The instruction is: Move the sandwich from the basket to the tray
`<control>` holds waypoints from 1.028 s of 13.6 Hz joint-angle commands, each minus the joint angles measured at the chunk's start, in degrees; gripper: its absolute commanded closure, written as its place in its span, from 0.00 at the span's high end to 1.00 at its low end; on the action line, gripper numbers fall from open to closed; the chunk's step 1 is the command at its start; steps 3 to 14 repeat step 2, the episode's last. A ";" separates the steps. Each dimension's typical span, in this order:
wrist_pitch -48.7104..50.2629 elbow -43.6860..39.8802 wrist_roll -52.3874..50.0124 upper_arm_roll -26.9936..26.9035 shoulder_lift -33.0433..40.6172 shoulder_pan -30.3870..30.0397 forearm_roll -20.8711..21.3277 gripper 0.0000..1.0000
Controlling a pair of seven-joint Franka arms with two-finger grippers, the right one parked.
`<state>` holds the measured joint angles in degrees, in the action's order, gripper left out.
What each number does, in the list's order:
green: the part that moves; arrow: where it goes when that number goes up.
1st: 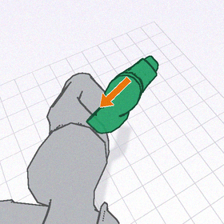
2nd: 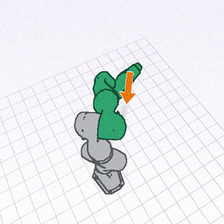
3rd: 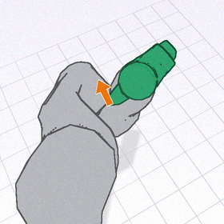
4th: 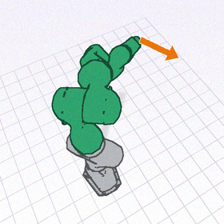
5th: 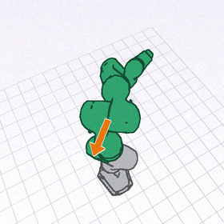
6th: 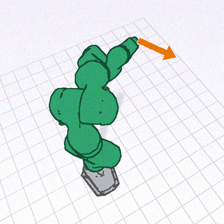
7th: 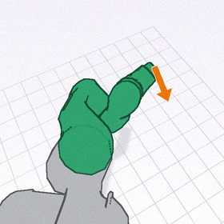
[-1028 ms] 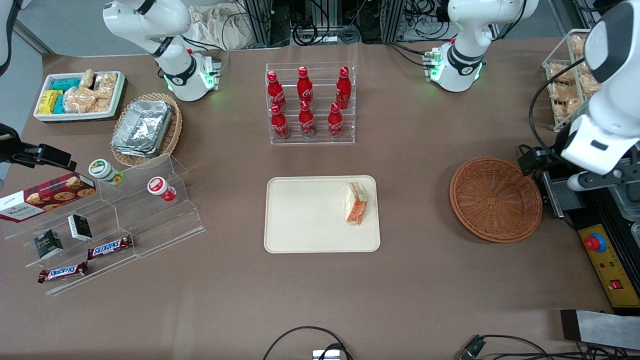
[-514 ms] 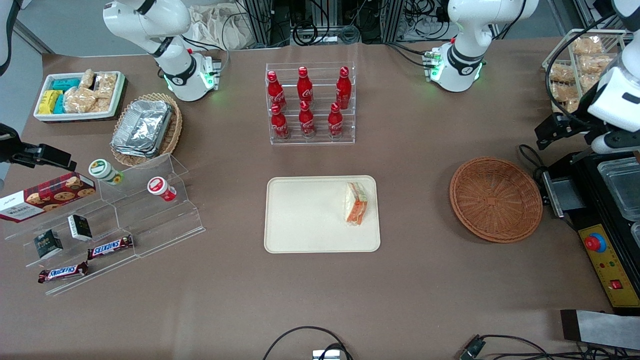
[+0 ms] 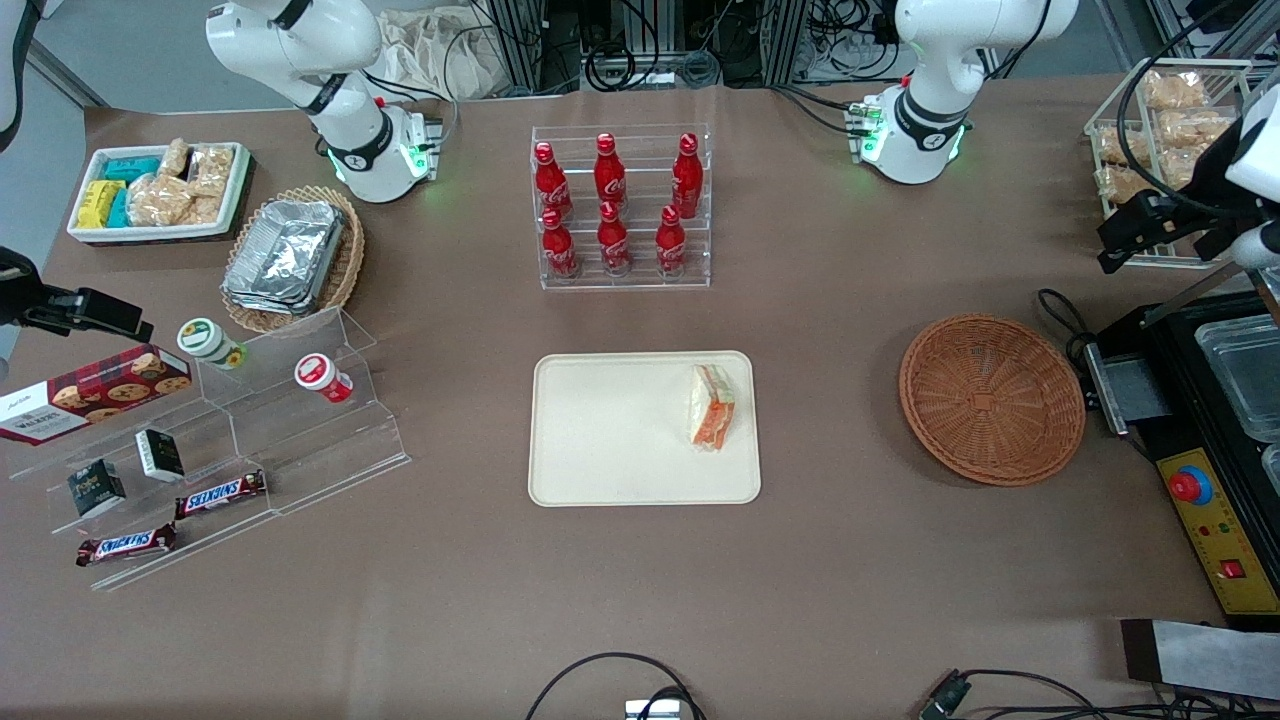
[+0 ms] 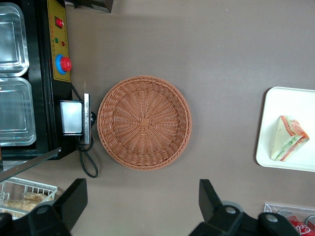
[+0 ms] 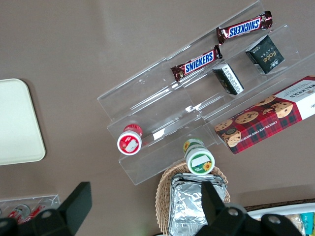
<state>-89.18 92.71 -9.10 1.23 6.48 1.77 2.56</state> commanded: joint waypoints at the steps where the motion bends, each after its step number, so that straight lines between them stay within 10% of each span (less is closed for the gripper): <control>1: 1.11 0.80 0.67 -0.88 1.70 1.04 -0.71 1.00; 14: 1.63 0.54 0.75 -0.88 1.61 1.04 -0.80 1.00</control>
